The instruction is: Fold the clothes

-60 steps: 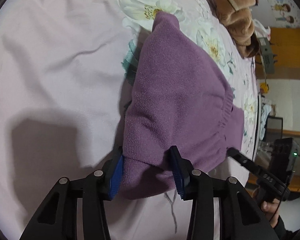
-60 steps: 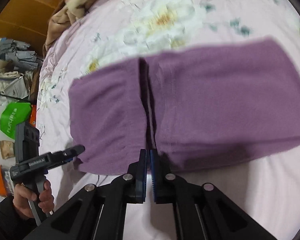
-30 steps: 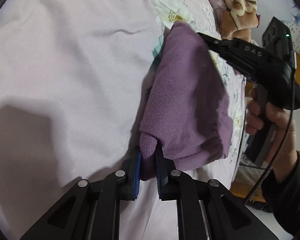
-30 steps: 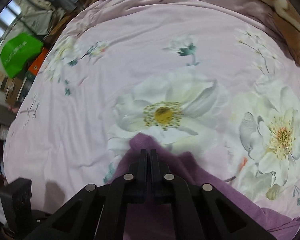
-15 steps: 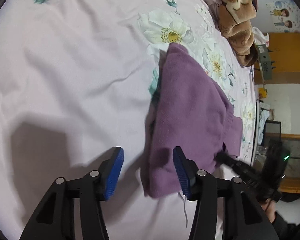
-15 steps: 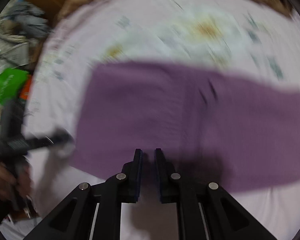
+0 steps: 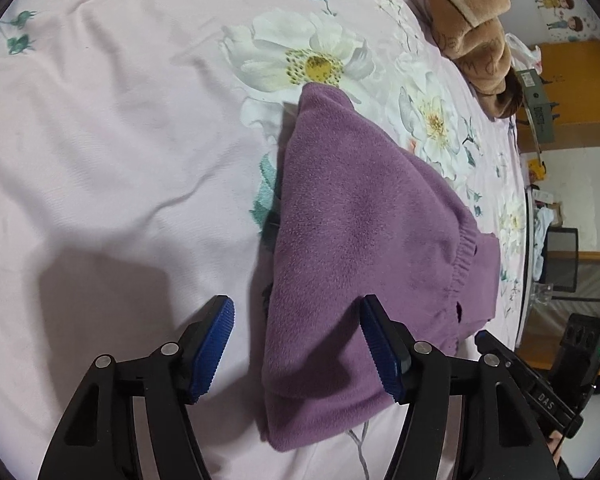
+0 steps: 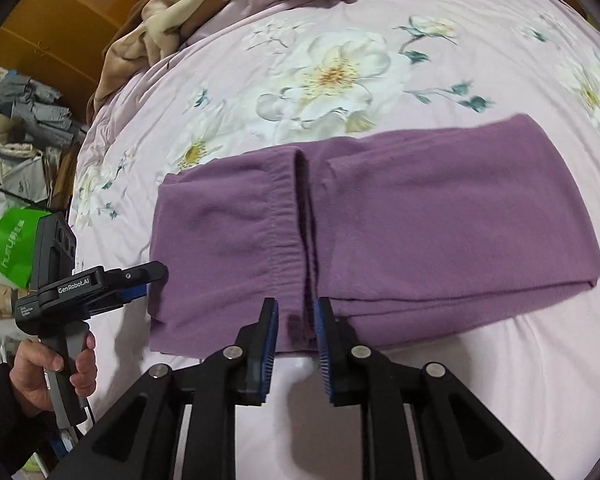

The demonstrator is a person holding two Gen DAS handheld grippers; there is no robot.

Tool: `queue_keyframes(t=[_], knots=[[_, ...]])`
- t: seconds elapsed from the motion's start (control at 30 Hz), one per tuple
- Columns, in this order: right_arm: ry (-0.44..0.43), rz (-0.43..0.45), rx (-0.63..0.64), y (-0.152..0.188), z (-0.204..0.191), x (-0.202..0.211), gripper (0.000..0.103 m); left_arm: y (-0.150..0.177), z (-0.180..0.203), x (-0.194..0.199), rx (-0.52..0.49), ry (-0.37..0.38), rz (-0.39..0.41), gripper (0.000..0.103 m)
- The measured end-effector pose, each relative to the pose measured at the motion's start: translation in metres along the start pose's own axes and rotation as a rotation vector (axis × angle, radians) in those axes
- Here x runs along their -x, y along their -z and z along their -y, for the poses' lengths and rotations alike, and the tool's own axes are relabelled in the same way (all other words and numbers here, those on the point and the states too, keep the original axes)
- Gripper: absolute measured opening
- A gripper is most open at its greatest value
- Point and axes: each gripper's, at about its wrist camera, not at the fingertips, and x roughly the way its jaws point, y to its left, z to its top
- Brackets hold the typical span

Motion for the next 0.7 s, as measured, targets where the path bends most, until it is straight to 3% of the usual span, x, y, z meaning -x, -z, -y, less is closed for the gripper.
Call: queue_keyframes(t=[0.23, 0.57, 0.7], knots=[[-0.024, 0.003, 0.009, 0.002, 0.002, 0.004, 0.024, -0.005, -0.003, -0.005, 0.035, 0.036, 0.006, 0.067], [-0.029, 0.009, 0.007, 0.002, 0.005, 0.004, 0.024, -0.008, 0.01, -0.022, -0.027, 0.044, -0.016, 0.067], [-0.028, 0.008, 0.007, 0.002, 0.004, 0.003, 0.024, -0.009, 0.008, -0.023, -0.019, 0.051, -0.022, 0.049]])
